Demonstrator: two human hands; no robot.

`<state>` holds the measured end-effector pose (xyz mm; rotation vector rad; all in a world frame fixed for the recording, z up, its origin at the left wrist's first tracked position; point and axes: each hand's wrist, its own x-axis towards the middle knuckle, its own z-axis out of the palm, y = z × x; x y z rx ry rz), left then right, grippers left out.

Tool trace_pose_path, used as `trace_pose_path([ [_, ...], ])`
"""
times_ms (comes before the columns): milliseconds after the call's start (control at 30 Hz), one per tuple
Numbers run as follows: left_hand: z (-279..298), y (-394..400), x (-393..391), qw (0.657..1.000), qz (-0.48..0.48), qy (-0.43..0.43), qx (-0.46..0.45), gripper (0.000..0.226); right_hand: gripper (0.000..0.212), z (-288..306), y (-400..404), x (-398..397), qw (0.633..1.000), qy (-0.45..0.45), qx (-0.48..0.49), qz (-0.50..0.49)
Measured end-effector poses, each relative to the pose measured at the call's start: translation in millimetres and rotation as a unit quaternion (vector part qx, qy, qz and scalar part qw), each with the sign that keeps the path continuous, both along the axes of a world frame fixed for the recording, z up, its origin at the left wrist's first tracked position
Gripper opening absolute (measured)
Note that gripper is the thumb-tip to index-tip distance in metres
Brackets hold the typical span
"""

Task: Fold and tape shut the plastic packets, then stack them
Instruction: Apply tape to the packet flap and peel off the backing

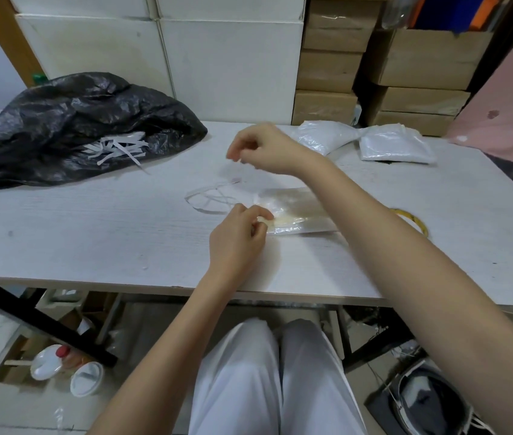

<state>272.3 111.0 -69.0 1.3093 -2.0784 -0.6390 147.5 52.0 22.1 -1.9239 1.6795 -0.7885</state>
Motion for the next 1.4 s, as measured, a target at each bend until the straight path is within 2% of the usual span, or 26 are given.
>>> trace_pose_path([
  [67, 0.3, 1.1, -0.1, 1.000, -0.004, 0.004, -0.003, 0.030, 0.042, 5.0, 36.9, -32.8, 0.998, -0.010, -0.036, -0.051],
  [133, 1.9, 2.1, 0.4, 1.000, -0.010, 0.025, 0.003, 0.029, 0.056, -2.0, 82.2, -64.6, 0.986, -0.070, -0.072, -0.133],
  [233, 2.7, 0.1, 2.3, 0.994, -0.032, 0.098, 0.037, 0.031, 0.067, -28.6, 132.1, -86.7, 0.978, -0.136, -0.042, -0.156],
  [333, -0.1, -1.5, 2.9, 0.982, -0.085, 0.157, 0.055, 0.034, 0.051, -57.3, 150.4, -87.1, 0.973, -0.184, 0.006, -0.135],
  [400, -3.1, -1.8, 3.6, 0.983, -0.113, 0.144, 0.004, 0.036, 0.036, -70.1, 149.0, -82.3, 0.964, -0.217, -0.020, -0.155],
  [500, -3.2, -4.9, 0.1, 0.975, -0.106, 0.193, -0.019, 0.016, 0.011, -72.6, 137.3, -75.3, 0.945, -0.229, -0.081, -0.220],
  [533, -2.5, -6.3, -2.4, 0.970, -0.095, 0.222, -0.020, 0.012, 0.014, -71.1, 132.5, -73.1, 0.940, -0.228, -0.094, -0.236],
  [600, 0.3, -9.4, -10.6, 0.963, -0.062, 0.261, -0.020, 0.007, 0.037, -69.2, 124.1, -68.2, 0.932, -0.234, -0.102, -0.255],
  [667, 5.2, -12.4, -21.3, 0.962, -0.029, 0.271, -0.006, 0.007, 0.040, -66.8, 117.0, -60.9, 0.922, -0.237, -0.105, -0.287],
  [733, 9.0, -15.4, -33.5, 0.969, 0.013, 0.247, 0.004, 0.005, 0.042, -68.6, 108.8, -56.7, 0.913, -0.219, -0.100, -0.330],
  [800, 10.3, -17.2, -44.3, 0.976, 0.056, 0.212, 0.008, 0.014, 0.041, -72.5, 101.7, -54.6, 0.905, -0.189, -0.091, -0.370],
  [900, 9.9, -17.3, -53.8, 0.983, 0.111, 0.149, 0.003, 0.020, 0.021, -76.6, 97.3, -50.9, 0.894, -0.171, -0.082, -0.405],
  [1000, 7.2, -18.7, -57.2, 0.987, 0.129, 0.096, -0.001, 0.027, 0.031, -78.0, 97.5, -45.9, 0.891, -0.148, -0.091, -0.420],
  [1167, 7.8, -21.6, -60.2, 0.994, 0.110, 0.017, -0.006, 0.049, 0.025, -84.8, 97.8, -37.2, 0.889, -0.049, -0.139, -0.433],
  [1333, 8.7, -23.0, -63.4, 0.989, 0.117, -0.080, -0.033, 0.030, 0.019, -87.1, 95.5, -37.0, 0.872, 0.152, -0.097, -0.455],
  [1400, 11.9, -24.6, -63.2, 0.974, 0.132, -0.141, -0.122, 0.022, 0.019, -87.4, 94.0, -40.7, 0.875, 0.182, -0.096, -0.438],
])
